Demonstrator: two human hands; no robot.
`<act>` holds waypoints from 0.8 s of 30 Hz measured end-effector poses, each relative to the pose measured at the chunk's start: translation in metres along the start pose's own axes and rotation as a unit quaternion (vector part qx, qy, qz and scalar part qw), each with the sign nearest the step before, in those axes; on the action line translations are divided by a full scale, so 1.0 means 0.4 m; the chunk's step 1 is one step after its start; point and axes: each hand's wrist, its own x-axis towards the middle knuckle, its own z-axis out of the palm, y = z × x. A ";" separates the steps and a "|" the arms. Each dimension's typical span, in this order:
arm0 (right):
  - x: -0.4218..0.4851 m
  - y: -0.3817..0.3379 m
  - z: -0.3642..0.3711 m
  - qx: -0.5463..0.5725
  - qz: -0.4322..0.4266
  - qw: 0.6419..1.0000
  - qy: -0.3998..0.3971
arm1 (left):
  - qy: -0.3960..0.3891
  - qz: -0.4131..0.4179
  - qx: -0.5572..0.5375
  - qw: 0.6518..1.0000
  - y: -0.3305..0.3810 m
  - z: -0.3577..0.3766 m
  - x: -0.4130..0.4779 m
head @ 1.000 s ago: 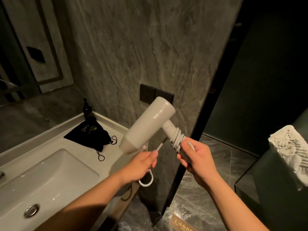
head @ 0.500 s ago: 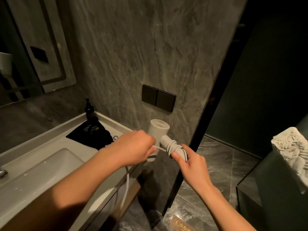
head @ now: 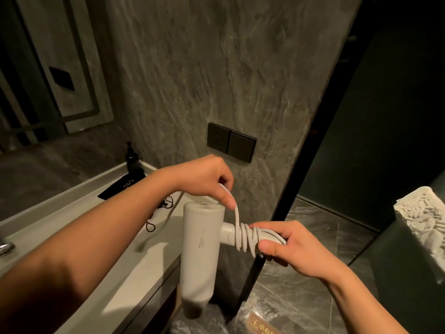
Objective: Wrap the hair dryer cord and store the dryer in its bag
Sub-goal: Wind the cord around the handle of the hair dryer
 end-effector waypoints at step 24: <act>0.068 0.136 0.046 -0.109 0.126 0.884 0.437 | 0.051 -0.059 0.119 0.990 0.043 0.221 -0.080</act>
